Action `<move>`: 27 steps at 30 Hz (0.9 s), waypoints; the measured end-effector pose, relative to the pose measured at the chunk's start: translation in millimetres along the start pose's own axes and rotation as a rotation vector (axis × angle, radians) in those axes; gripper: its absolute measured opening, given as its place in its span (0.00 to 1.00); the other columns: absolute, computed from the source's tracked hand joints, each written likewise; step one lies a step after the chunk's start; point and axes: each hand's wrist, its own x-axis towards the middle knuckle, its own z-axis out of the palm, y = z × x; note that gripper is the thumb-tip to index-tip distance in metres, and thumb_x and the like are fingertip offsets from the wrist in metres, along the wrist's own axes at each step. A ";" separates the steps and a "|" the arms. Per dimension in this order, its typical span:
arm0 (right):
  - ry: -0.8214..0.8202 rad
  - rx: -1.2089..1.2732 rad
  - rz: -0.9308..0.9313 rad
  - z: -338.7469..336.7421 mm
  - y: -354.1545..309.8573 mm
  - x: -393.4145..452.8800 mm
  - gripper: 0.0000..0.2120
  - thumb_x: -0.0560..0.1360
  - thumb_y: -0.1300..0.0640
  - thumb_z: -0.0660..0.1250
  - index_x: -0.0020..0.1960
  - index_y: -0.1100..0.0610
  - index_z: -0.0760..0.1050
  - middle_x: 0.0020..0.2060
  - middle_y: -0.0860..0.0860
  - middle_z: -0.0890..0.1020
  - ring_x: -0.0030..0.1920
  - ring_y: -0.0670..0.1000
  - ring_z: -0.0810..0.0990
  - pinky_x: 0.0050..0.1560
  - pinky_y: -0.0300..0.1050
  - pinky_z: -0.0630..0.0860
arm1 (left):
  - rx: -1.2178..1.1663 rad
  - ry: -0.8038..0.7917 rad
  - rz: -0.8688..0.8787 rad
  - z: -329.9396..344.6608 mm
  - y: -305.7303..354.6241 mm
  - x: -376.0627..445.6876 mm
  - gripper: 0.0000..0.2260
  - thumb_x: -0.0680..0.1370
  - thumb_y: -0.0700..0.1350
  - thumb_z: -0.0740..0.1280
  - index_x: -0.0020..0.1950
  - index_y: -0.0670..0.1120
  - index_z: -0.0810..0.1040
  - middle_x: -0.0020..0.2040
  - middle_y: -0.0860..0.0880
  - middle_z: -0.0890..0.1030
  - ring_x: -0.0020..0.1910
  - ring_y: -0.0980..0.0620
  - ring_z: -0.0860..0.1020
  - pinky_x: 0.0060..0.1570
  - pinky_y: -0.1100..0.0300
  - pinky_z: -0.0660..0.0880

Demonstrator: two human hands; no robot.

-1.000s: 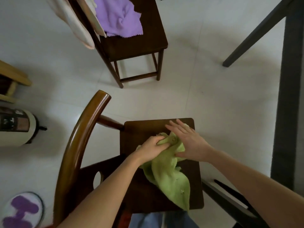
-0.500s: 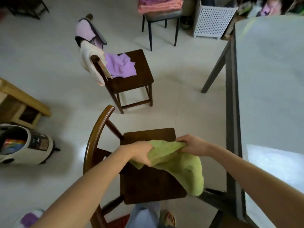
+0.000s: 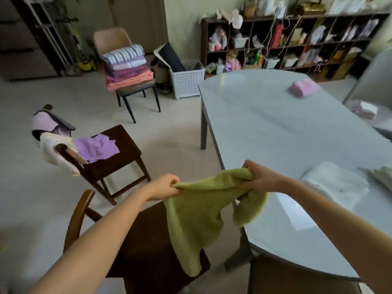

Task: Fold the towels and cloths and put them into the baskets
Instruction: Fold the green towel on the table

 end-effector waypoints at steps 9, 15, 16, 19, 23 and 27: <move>0.546 0.406 0.075 -42.6 10.2 -35.9 0.05 0.74 0.61 0.67 0.49 0.57 0.80 0.42 0.53 0.83 0.46 0.53 0.81 0.46 0.46 0.77 | -0.821 -0.160 0.149 -48.9 103.2 7.1 0.14 0.78 0.51 0.66 0.56 0.41 0.80 0.44 0.47 0.83 0.41 0.52 0.81 0.43 0.60 0.79; 0.346 0.543 -0.089 -2.0 -70.0 -2.2 0.08 0.75 0.56 0.68 0.52 0.57 0.79 0.46 0.56 0.84 0.49 0.56 0.83 0.52 0.55 0.80 | -1.346 0.437 0.031 -63.4 54.4 -27.2 0.09 0.79 0.45 0.66 0.52 0.40 0.80 0.47 0.42 0.83 0.43 0.48 0.82 0.47 0.55 0.79; 0.291 0.559 -0.128 12.0 -88.1 5.8 0.09 0.75 0.54 0.68 0.53 0.57 0.79 0.47 0.58 0.83 0.49 0.57 0.82 0.53 0.56 0.80 | -1.455 0.511 0.011 -67.0 41.3 -39.0 0.07 0.80 0.44 0.65 0.51 0.41 0.79 0.45 0.43 0.83 0.41 0.48 0.82 0.43 0.56 0.78; 0.128 0.662 -0.226 53.6 -150.7 22.8 0.10 0.75 0.51 0.70 0.54 0.55 0.78 0.48 0.57 0.83 0.51 0.55 0.82 0.55 0.54 0.79 | -1.693 0.696 -0.056 -78.3 -0.3 -84.0 0.09 0.80 0.44 0.64 0.56 0.43 0.78 0.49 0.40 0.83 0.47 0.44 0.83 0.46 0.51 0.79; -0.092 0.832 -0.301 103.7 -237.9 30.8 0.13 0.73 0.52 0.71 0.55 0.54 0.77 0.51 0.56 0.83 0.53 0.54 0.82 0.57 0.53 0.79 | -1.835 0.946 -0.083 -99.3 -55.0 -162.4 0.14 0.79 0.44 0.66 0.62 0.40 0.77 0.56 0.38 0.81 0.53 0.42 0.81 0.51 0.48 0.78; -0.282 0.828 -0.365 147.8 -302.8 31.8 0.14 0.74 0.56 0.70 0.58 0.57 0.75 0.54 0.57 0.81 0.56 0.56 0.80 0.59 0.54 0.77 | -1.831 1.130 0.003 -114.5 -104.8 -226.9 0.07 0.81 0.43 0.62 0.52 0.42 0.78 0.45 0.43 0.82 0.42 0.48 0.82 0.42 0.54 0.78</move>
